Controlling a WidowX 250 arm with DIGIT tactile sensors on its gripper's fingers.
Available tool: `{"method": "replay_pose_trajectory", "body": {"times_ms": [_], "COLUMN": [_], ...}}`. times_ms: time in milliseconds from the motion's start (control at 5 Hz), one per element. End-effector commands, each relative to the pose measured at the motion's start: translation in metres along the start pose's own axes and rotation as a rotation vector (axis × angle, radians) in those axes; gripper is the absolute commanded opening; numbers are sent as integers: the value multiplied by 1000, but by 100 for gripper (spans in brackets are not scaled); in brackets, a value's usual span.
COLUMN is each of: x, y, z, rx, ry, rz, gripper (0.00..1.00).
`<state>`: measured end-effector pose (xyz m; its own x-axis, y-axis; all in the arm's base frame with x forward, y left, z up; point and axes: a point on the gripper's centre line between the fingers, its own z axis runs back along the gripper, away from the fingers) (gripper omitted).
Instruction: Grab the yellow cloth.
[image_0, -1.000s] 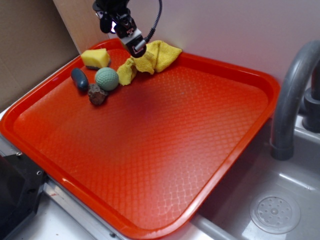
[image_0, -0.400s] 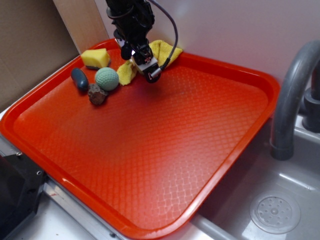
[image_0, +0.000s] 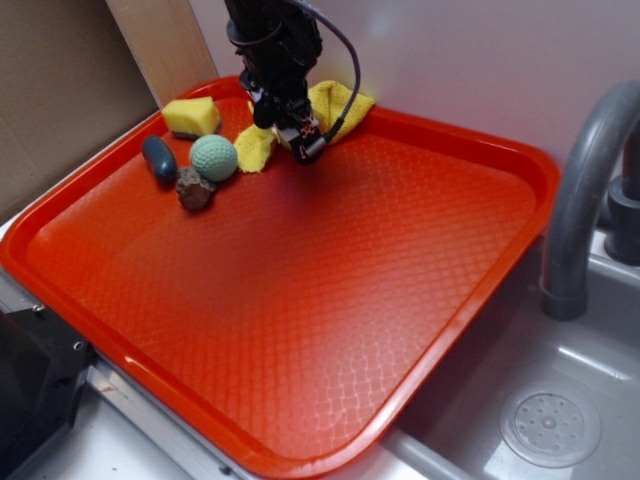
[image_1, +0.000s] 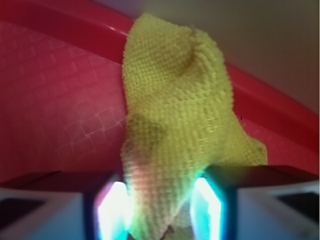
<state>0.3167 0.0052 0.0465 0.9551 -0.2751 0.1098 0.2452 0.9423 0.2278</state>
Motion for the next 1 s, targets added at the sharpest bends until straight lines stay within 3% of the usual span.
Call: {"method": "replay_pose_trajectory", "body": {"times_ms": [0,200,600,800], "x": [6,-6,-10,-19], "y": [8,9,3,-17], "z": [39,70,80,138], "rx": [34,34,41,22], "ry": [-72,-165,-149,-134], "rz": [29,42,42,83], "gripper": [0,0,0,0]}}
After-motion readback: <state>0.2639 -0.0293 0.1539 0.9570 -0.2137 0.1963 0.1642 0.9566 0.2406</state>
